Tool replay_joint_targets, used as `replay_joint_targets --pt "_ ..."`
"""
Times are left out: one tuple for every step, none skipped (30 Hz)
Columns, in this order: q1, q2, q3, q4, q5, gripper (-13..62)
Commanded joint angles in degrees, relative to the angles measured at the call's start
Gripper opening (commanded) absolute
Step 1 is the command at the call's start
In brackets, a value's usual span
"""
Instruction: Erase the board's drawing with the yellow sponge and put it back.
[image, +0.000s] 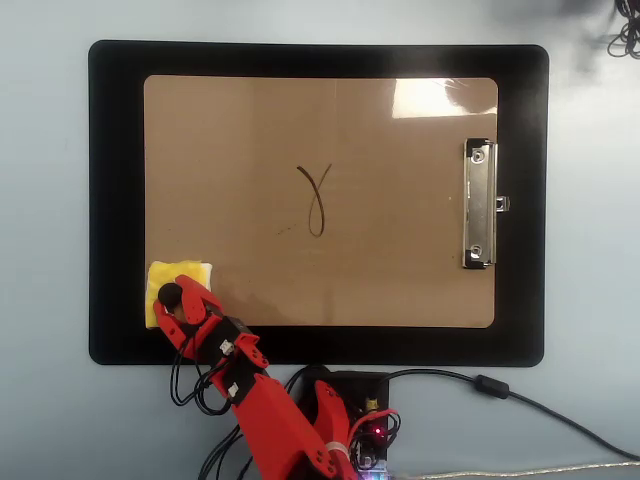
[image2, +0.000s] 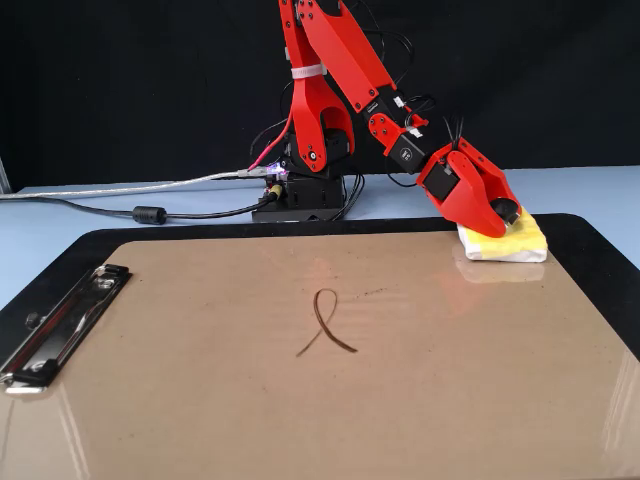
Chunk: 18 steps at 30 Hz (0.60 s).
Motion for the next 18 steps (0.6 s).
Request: replay_joint_targets --pt "1.2 0.6 -2.0 -3.1 -1.0 -7.9" --pt "2.1 0.6 -2.2 -3.1 -1.0 -7.9" --pt "2.3 0.5 -2.3 -3.1 -1.0 -7.9" --pt "2.4 0.5 -2.7 -3.0 -1.1 -7.9" --pt "2.5 0.5 -3.2 -2.7 -1.1 -8.0" --pt "2.5 0.9 -3.3 -2.5 -1.4 -7.9" --pt "2.5 1.4 -3.8 -1.4 -2.5 -8.0" --pt "2.6 2.4 -4.3 0.2 -3.6 -8.0" --pt "3.0 4.8 -5.4 3.0 -5.1 -8.0" --pt "4.0 9.7 -7.2 9.4 -7.5 -8.0" --pt "5.3 13.1 -9.1 15.9 -8.8 -8.0" --pt "7.0 16.3 -11.5 23.8 -9.9 -8.0" --pt "10.1 20.3 -16.1 36.3 -10.6 -8.0" --pt "12.4 22.7 -20.0 45.5 -10.6 -8.0" --pt "14.9 24.3 -23.9 54.6 -10.6 -8.0" --pt "18.4 25.8 -28.2 65.2 -10.7 -8.0" --pt "21.2 26.6 -30.7 71.3 -10.4 -8.0" --pt "24.5 27.0 -32.4 75.2 -10.1 -8.0"
